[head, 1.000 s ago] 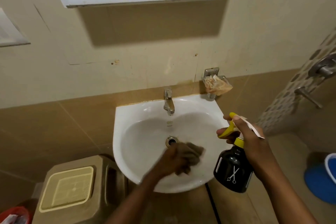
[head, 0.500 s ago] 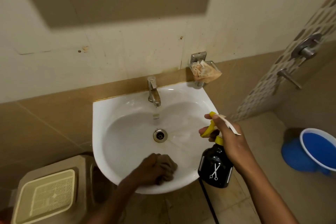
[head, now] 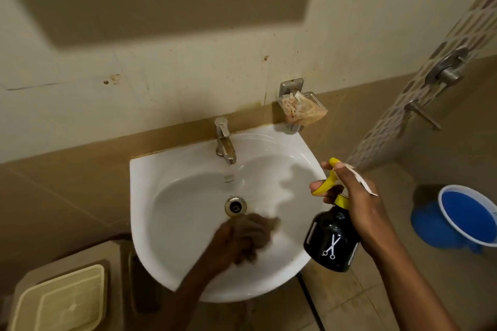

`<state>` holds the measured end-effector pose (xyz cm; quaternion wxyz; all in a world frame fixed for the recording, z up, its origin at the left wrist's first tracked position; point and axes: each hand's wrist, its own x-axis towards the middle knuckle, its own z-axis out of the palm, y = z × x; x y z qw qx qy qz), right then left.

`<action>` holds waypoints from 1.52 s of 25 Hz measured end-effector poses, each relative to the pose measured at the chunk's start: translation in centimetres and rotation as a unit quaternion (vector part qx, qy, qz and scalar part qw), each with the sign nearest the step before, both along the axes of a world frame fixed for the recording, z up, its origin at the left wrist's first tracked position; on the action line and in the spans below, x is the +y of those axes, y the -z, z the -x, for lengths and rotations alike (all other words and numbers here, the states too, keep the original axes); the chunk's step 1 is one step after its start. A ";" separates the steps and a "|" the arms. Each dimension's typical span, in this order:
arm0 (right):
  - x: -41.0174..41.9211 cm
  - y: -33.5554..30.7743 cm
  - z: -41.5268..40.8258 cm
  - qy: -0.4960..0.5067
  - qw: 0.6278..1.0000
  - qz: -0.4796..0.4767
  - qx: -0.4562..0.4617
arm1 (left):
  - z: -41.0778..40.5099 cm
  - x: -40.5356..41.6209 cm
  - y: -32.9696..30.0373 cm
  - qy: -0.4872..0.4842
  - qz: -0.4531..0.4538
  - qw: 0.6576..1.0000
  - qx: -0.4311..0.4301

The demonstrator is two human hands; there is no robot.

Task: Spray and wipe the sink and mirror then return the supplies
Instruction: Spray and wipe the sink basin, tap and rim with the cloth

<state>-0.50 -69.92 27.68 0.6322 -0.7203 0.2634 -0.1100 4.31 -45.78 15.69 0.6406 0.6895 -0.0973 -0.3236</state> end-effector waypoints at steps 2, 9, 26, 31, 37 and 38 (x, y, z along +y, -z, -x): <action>0.8 0.5 0.1 -0.003 1.000 -0.002 0.003 | -3.9 0.4 3.7 -0.139 -0.060 0.987 -0.043; 0.0 0.4 2.3 -0.005 1.000 0.010 0.001 | -3.7 -4.0 8.2 0.022 -0.337 0.935 -0.112; 0.9 0.8 2.3 -0.015 0.999 -0.023 0.042 | 4.5 -5.7 1.7 0.085 0.038 0.993 -0.071; 1.6 2.2 1.9 -0.026 0.998 -0.003 0.052 | -5.6 -4.6 5.9 -0.137 -0.056 0.987 -0.066; 0.0 3.4 4.6 0.000 0.996 0.011 0.089 | -6.0 -7.2 11.2 -0.094 -0.389 0.892 -0.209; -0.2 3.6 4.9 0.001 0.995 0.017 0.099 | -5.5 -7.6 12.2 -0.069 -0.351 0.912 -0.200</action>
